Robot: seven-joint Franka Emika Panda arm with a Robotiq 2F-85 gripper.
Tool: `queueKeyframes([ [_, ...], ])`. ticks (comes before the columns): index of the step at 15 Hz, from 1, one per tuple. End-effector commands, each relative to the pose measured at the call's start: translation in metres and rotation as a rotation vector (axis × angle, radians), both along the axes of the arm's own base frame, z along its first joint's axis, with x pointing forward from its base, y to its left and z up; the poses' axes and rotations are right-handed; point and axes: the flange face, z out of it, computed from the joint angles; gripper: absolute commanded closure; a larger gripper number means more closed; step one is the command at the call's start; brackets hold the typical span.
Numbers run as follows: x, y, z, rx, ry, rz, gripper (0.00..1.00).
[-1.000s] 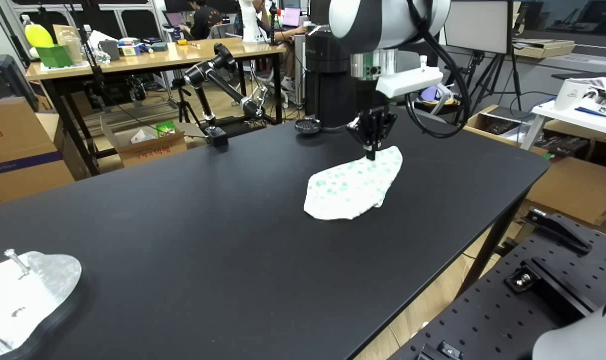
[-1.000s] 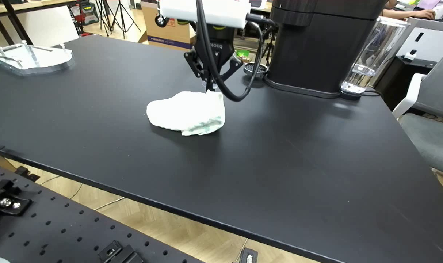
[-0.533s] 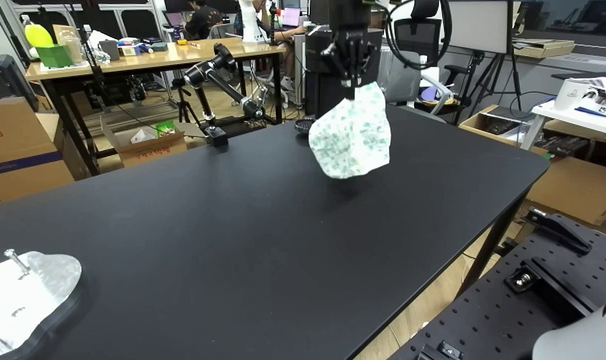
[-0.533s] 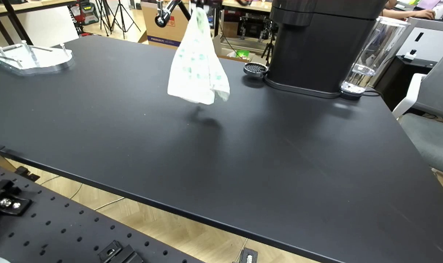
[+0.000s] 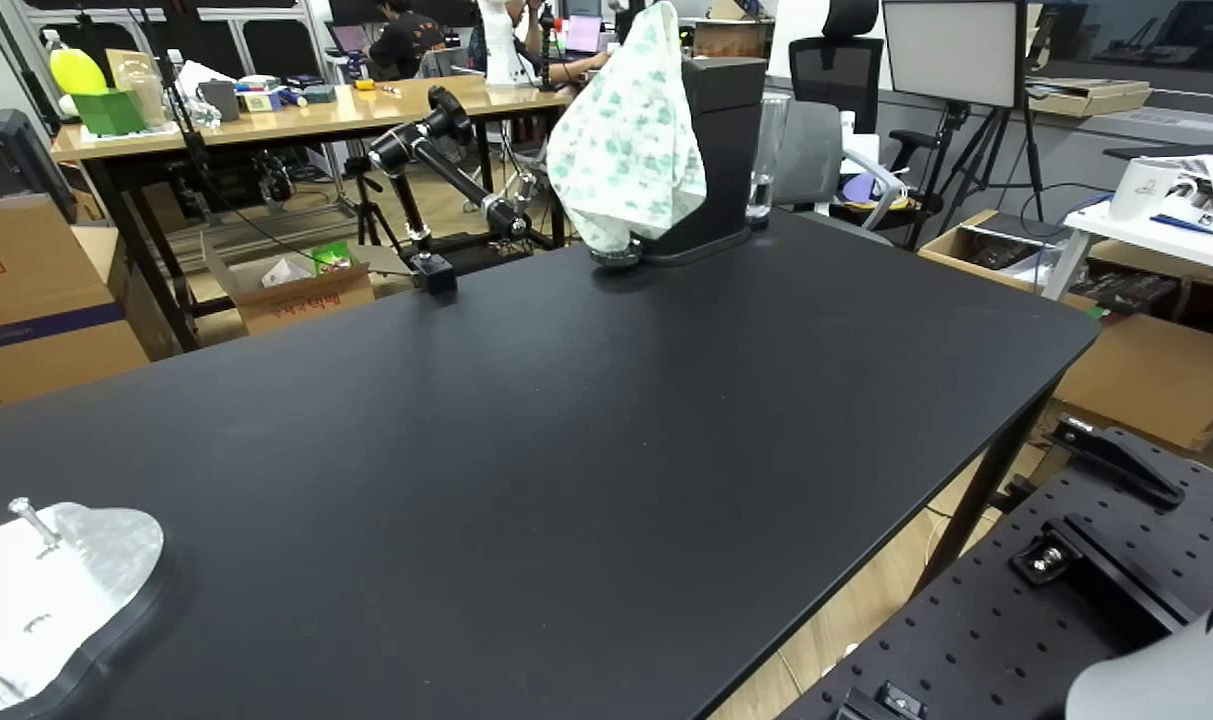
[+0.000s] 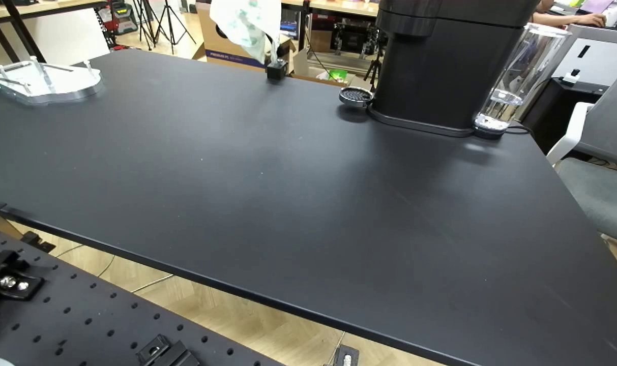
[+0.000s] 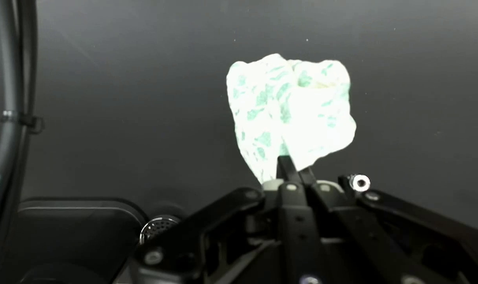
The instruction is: Hang the cloth on the stand
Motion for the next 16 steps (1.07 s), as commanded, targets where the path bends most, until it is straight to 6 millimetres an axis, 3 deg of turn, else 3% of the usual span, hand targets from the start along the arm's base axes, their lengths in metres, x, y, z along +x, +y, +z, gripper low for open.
queueKeyframes([
  [1, 0.034, 0.012, 0.023, -0.019, -0.014, -0.041, 1.0],
  [9, 0.081, 0.058, 0.021, 0.038, 0.018, -0.062, 1.0],
  [16, 0.099, 0.079, 0.028, 0.071, 0.027, -0.058, 1.0],
])
